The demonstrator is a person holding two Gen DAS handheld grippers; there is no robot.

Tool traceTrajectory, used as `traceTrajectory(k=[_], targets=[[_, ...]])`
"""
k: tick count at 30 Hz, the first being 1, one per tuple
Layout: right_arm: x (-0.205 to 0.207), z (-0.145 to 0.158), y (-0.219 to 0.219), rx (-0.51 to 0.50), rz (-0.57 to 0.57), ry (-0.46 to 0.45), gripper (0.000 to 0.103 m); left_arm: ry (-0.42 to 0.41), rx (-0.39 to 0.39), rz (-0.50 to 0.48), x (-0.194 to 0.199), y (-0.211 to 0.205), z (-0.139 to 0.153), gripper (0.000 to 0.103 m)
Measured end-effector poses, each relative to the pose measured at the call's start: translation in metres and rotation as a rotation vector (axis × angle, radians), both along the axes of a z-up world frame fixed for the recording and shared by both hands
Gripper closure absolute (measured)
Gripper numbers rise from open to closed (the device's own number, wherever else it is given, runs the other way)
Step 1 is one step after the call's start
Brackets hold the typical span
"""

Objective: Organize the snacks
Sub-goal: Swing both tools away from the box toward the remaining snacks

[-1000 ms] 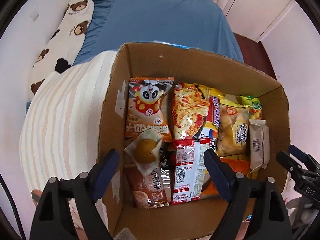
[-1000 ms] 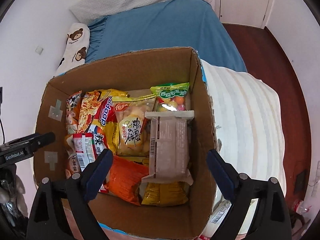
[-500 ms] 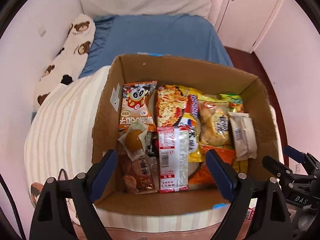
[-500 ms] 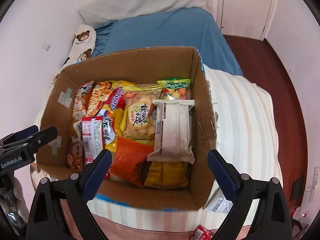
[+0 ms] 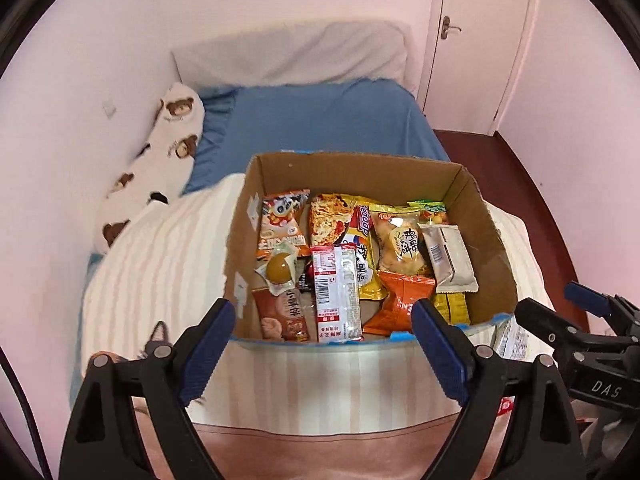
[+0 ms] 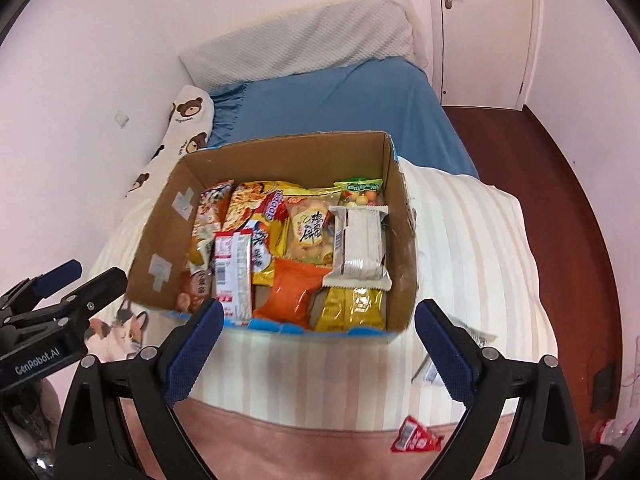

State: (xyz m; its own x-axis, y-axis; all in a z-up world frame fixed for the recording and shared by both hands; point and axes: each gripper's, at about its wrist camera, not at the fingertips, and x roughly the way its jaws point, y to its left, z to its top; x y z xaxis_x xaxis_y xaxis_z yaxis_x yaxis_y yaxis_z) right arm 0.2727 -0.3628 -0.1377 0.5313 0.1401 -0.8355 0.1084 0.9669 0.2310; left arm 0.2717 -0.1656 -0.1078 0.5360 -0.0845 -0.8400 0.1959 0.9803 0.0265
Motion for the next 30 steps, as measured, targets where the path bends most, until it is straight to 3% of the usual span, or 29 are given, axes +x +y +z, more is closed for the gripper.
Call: traceTrajectory(k=[9, 16, 20, 27, 30], targets=[[-0.037, 0.020, 0.001, 0.025, 0.011, -0.047, 0.005, -0.014, -0.017, 0.001, -0.036, -0.008, 0.008, 0.013], [-0.067, -0.002, -0.052, 0.138, -0.087, -0.007, 0.005, 0.046, -0.028, -0.059, -0.052, -0.047, -0.017, 0.013], [-0.086, -0.039, -0.102, 0.168, -0.174, 0.084, 0.005, 0.163, -0.029, -0.100, -0.056, -0.093, -0.064, 0.013], [-0.120, -0.104, -0.169, 0.191, -0.263, 0.221, 0.005, 0.493, -0.058, -0.242, -0.068, -0.186, -0.179, 0.013], [-0.130, -0.124, -0.192, 0.207, -0.298, 0.251, 0.005, 0.566, -0.051, -0.287, -0.078, -0.217, -0.213, 0.013]])
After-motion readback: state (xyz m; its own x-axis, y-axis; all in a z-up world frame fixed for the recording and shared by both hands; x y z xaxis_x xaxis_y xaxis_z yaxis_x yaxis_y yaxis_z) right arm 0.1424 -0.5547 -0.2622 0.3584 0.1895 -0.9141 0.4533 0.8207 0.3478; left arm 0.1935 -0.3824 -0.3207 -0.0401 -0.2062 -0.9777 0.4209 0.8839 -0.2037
